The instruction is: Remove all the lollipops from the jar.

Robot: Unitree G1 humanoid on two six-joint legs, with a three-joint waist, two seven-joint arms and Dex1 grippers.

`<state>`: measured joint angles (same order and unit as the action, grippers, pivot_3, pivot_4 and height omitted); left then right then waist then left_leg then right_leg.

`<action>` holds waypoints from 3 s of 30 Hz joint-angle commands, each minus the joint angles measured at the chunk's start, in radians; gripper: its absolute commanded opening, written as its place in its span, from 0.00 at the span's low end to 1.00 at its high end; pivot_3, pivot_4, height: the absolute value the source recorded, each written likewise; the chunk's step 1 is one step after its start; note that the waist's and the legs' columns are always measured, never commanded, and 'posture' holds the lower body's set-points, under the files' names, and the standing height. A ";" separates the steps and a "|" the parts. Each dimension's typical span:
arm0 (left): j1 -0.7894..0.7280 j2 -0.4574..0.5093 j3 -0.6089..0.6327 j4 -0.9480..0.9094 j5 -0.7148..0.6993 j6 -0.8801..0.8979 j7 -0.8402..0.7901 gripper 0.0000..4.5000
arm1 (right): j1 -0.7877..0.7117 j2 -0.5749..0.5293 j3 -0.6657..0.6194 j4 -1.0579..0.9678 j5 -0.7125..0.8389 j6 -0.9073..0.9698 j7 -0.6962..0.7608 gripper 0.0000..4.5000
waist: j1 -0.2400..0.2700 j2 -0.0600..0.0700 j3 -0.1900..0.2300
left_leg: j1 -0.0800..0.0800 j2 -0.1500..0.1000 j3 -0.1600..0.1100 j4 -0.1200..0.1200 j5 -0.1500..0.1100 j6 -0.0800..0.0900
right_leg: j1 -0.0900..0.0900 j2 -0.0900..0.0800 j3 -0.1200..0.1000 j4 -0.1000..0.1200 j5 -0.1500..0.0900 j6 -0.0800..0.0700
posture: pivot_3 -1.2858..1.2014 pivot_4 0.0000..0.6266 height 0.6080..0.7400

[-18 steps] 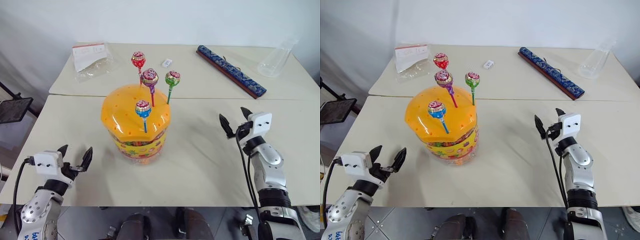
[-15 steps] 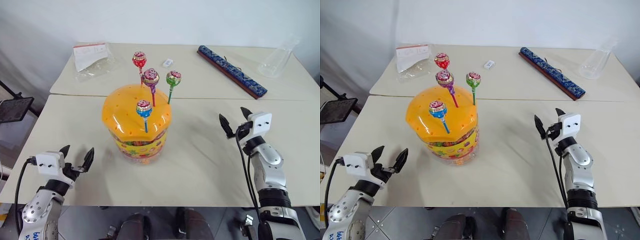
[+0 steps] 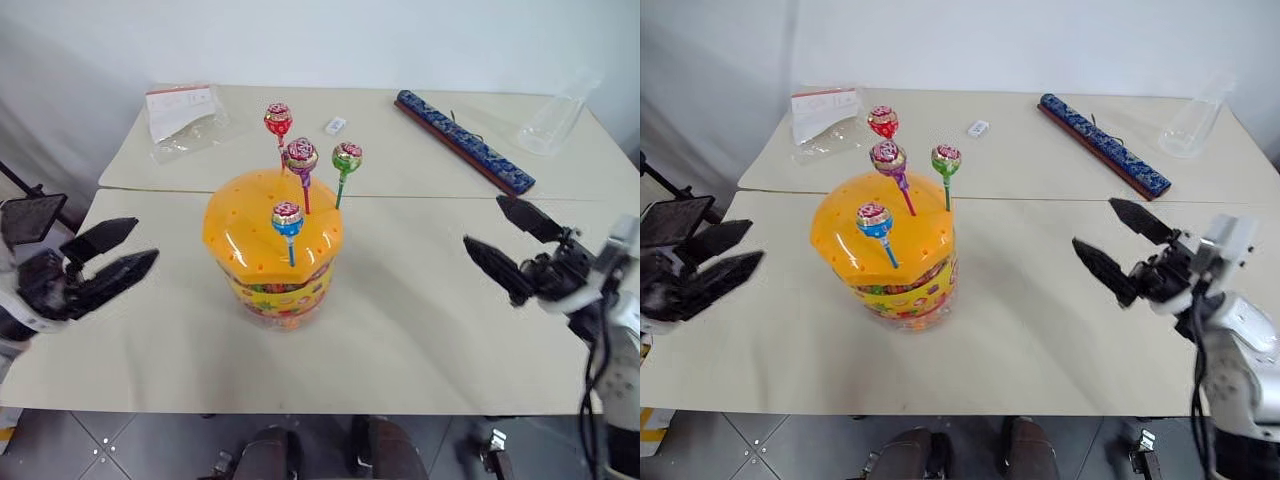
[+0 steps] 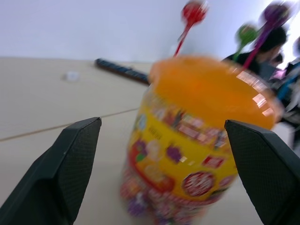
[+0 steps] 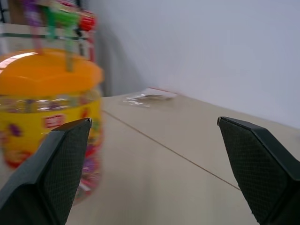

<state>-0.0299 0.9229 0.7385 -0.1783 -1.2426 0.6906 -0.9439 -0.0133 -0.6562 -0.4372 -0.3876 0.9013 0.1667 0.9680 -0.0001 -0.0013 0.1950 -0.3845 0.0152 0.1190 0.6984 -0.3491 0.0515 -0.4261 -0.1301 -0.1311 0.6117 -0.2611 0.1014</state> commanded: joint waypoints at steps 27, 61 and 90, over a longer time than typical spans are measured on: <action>-0.159 -0.124 -0.092 -0.064 -0.117 0.107 -0.041 1.00 | -0.680 0.180 0.421 0.155 -0.093 0.295 -0.044 0.91 | -0.007 0.001 0.001 | 0.003 -0.001 0.004 0.000 0.000 -0.002 | -0.003 0.000 0.000 0.006 -0.001 -0.001 | 0.52 0.24 1.00; -0.127 -0.025 -0.123 -0.145 -0.047 0.063 -0.157 1.00 | -0.324 -0.544 0.376 0.817 -0.591 -0.026 0.264 0.01 | -0.017 0.002 0.001 | 0.001 0.000 0.011 -0.002 -0.001 0.000 | -0.003 0.003 -0.001 -0.003 -0.001 0.000 | 0.52 0.24 1.00; 0.071 -0.216 0.026 -0.027 -0.128 0.055 -0.197 1.00 | -0.746 0.136 0.540 0.107 -0.153 0.169 0.319 0.74 | -0.012 0.000 0.000 | 0.012 0.005 0.022 -0.003 -0.008 -0.004 | -0.003 -0.001 0.017 0.002 -0.001 0.000 | 0.52 0.24 1.00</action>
<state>0.0468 0.6881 0.7628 -0.2122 -1.3170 0.7186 -1.1379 -0.7293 -0.5409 0.0950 -0.2684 0.7546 0.3504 1.3130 -0.0125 -0.0014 0.1953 -0.3721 0.0203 0.1417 0.6957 -0.3572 0.0476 -0.4295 -0.1307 -0.1138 0.6137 -0.2620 0.1009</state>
